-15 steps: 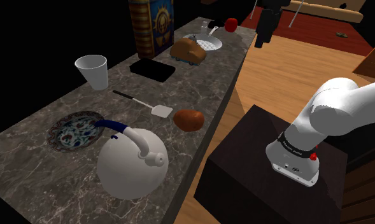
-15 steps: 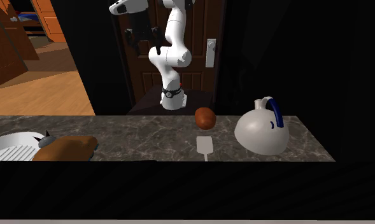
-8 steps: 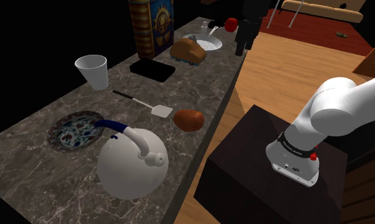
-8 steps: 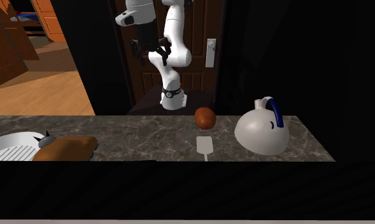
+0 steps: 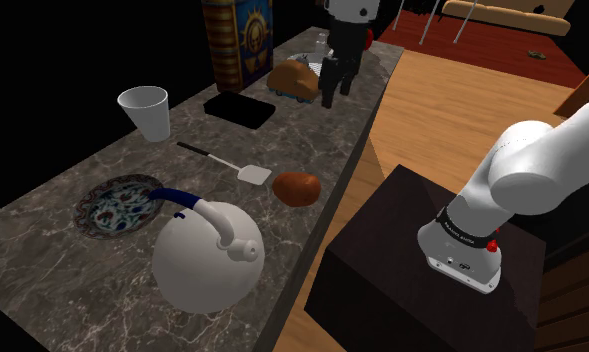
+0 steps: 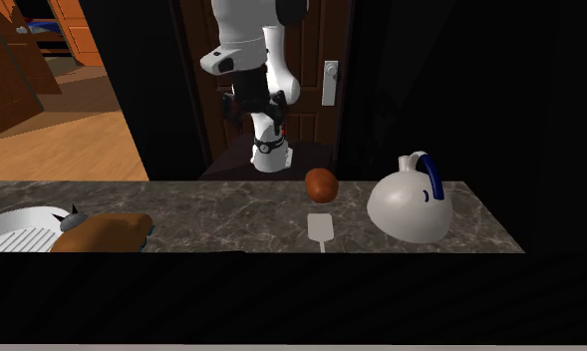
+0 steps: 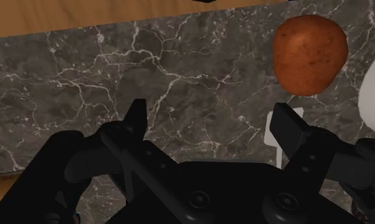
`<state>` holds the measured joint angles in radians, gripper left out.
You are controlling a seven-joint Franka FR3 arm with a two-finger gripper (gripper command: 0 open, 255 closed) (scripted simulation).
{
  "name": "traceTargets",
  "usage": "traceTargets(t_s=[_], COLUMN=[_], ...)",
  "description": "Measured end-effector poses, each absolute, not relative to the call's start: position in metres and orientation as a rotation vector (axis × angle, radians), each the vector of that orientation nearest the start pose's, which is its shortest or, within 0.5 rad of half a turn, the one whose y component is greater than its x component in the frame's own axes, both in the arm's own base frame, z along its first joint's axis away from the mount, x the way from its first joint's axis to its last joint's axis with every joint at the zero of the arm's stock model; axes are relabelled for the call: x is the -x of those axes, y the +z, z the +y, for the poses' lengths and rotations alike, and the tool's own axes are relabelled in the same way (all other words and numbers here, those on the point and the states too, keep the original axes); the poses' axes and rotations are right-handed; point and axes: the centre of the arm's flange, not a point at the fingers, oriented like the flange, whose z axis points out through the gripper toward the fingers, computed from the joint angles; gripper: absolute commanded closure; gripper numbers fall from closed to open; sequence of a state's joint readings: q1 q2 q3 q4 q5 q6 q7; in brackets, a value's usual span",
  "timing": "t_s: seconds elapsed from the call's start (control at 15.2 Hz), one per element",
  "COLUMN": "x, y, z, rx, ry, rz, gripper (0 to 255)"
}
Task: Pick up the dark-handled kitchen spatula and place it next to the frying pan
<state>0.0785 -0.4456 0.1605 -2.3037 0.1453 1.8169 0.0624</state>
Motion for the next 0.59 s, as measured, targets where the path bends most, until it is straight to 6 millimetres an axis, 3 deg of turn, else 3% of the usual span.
traceTargets(t_s=[0.59], x=[-0.466], y=[0.459], z=[0.188], rx=[3.088], ry=[0.013], rz=[-0.265], gripper=[0])
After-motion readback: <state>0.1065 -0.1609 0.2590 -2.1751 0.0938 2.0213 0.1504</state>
